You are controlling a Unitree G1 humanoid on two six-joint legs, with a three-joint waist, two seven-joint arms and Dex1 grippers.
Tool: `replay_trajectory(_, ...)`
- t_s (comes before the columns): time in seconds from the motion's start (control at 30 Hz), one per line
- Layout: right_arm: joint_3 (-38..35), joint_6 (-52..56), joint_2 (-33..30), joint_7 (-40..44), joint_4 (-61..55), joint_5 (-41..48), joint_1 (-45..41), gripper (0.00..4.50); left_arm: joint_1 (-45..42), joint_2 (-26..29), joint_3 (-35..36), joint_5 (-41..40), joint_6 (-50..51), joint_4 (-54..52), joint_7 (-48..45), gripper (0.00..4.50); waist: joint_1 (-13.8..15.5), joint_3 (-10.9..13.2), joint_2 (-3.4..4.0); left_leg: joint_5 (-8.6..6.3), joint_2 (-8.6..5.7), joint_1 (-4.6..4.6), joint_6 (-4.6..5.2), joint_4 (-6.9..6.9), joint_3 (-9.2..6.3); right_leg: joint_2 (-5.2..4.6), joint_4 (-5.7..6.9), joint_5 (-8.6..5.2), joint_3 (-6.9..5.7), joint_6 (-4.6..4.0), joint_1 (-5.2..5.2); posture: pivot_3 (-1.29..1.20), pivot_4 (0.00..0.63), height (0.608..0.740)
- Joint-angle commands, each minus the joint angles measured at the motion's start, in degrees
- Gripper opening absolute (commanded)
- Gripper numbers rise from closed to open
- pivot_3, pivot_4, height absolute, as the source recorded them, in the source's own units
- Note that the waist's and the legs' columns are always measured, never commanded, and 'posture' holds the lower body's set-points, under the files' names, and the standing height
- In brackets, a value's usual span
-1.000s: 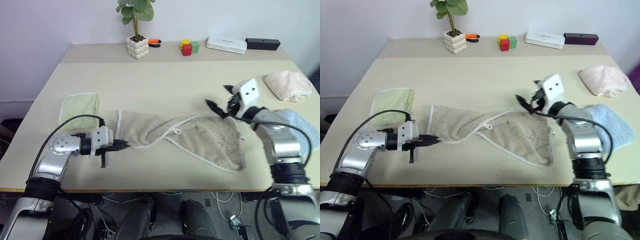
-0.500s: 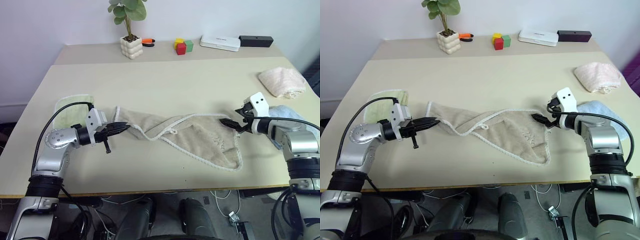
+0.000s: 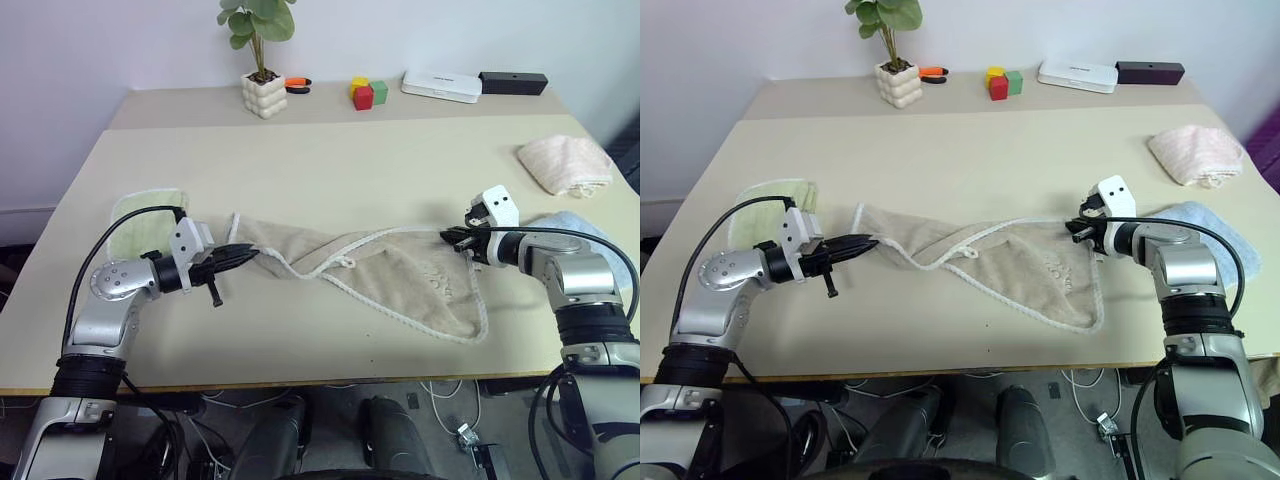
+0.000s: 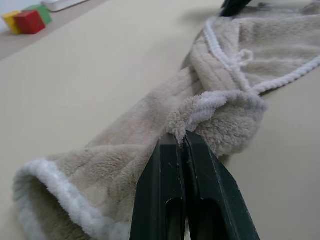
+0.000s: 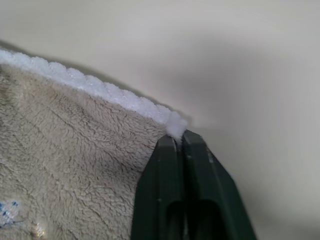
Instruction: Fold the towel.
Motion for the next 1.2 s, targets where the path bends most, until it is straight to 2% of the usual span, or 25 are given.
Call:
replay_trajectory(0.03,-2.19,-1.29,-0.75,-0.89,-0.52,0.47,-1.82,0.06,-1.83,0.64,2.85,0.75,-1.98,1.09,2.02,0.00,0.00,0.00,0.00,0.00,0.00,0.00,0.00,0.00,0.00,0.00,0.00,0.00,0.00,0.00,0.00,0.00,0.150,0.740)
replay_trajectory(0.1,-3.97,-4.76,0.25,-3.90,2.12,0.18,-4.59,0.06,-5.46,0.22,3.34,0.86,-1.89,5.79,2.69,0.00,0.03,0.00,0.00,0.00,0.00,0.00,0.00,0.00,0.00,0.00,0.01,0.00,0.00,0.00,-0.01,0.00,0.150,0.740)
replay_trajectory(0.23,-5.73,-12.96,2.82,-7.92,8.42,-0.20,-11.48,0.06,-20.17,-1.71,4.03,6.41,-10.44,26.15,11.07,0.00,0.09,0.04,-0.04,0.08,-0.01,-0.02,-0.14,0.07,-0.01,0.04,0.05,0.15,-0.09,0.11,-0.03,0.00,0.150,0.740)
replay_trajectory(0.33,-4.98,-24.54,5.27,-12.84,16.67,-3.33,-18.69,0.06,-34.66,-2.24,3.84,10.81,-15.22,42.86,20.64,0.00,0.01,0.10,-0.18,0.11,-0.03,-0.04,-0.11,0.06,-0.01,0.04,0.00,0.24,-0.11,0.26,-0.01,0.00,0.150,0.740)
replay_trajectory(0.4,-5.23,-27.78,6.03,-13.24,20.90,-3.62,-21.45,0.06,-39.38,-2.43,3.65,12.05,-16.62,49.00,23.12,0.00,-0.10,0.10,-0.20,0.11,-0.07,-0.09,-0.08,0.06,-0.01,0.03,-0.02,0.27,-0.10,0.32,-0.04,0.00,0.150,0.740)
replay_trajectory(0.5,-7.09,-39.50,7.25,-16.90,27.51,-3.77,-30.79,0.06,-52.54,-0.65,2.24,17.33,-21.58,57.63,33.33,0.00,-0.37,0.22,-0.27,0.22,-0.12,-0.18,-0.28,0.02,0.03,0.00,-0.06,0.27,-0.09,0.35,-0.14,0.00,0.150,0.740)
replay_trajectory(0.57,-8.41,-43.94,6.77,-17.02,29.02,-2.99,-32.84,0.06,-56.80,0.32,2.53,18.19,-24.41,59.67,33.40,0.00,-0.44,0.26,-0.33,0.26,-0.12,-0.48,-0.32,0.04,0.03,0.00,-0.03,0.28,-0.08,0.37,-0.43,0.00,0.150,0.740)
replay_trajectory(0.63,-9.53,-46.89,6.28,-14.54,27.54,-1.45,-31.41,0.06,-57.30,1.38,2.42,19.06,-27.47,60.62,32.05,0.00,-0.50,0.21,-0.33,0.27,-0.12,-0.74,-0.33,0.06,0.02,0.00,-0.02,0.30,-0.09,0.39,-0.69,0.00,0.150,0.740)
replay_trajectory(0.73,-10.67,-48.26,5.97,-9.74,21.91,1.20,-26.93,0.06,-55.33,2.87,1.76,19.86,-32.21,60.79,27.85,0.00,-0.52,0.17,-0.28,0.25,-0.12,-0.65,-0.30,0.03,0.02,0.01,-0.05,0.30,-0.09,0.39,-0.59,0.00,0.150,0.740)
replay_trajectory(0.83,-9.81,-44.48,4.90,-0.71,6.29,6.08,-14.32,0.06,-49.06,3.27,4.26,14.57,-35.01,58.90,13.14,0.00,-0.48,0.17,-0.27,0.25,-0.12,-0.64,-0.28,0.05,0.02,0.08,-0.04,0.30,-0.09,0.40,-0.55,0.00,0.150,0.740)
replay_trajectory(0.93,-9.19,-38.58,3.70,3.36,-5.03,9.07,-3.96,0.06,-42.44,3.64,5.36,11.27,-35.16,56.69,0.90,0.00,-0.55,0.20,-0.23,0.24,-0.12,-0.65,-0.25,0.20,0.02,0.18,0.10,0.30,-0.07,0.39,-0.55,0.00,0.150,0.740)
replay_trajectory(1.07,-9.35,-35.99,0.44,6.17,-11.72,8.45,5.04,0.06,-34.47,4.60,6.21,8.38,-35.77,53.37,-9.58,0.00,-0.53,0.22,-0.19,0.15,-0.05,-0.65,-0.02,0.48,0.01,0.30,0.27,0.49,0.01,0.33,-0.58,0.00,0.150,0.740)
replay_trajectory(1.2,-10.54,-35.49,-3.16,9.51,-14.05,9.48,9.49,0.06,-29.47,5.70,6.64,5.65,-33.77,49.05,-17.20,0.00,-0.38,0.21,-0.20,0.13,0.05,-0.58,-0.04,0.60,-0.01,0.35,0.29,0.52,0.00,0.28,-0.46,0.00,0.150,0.740)
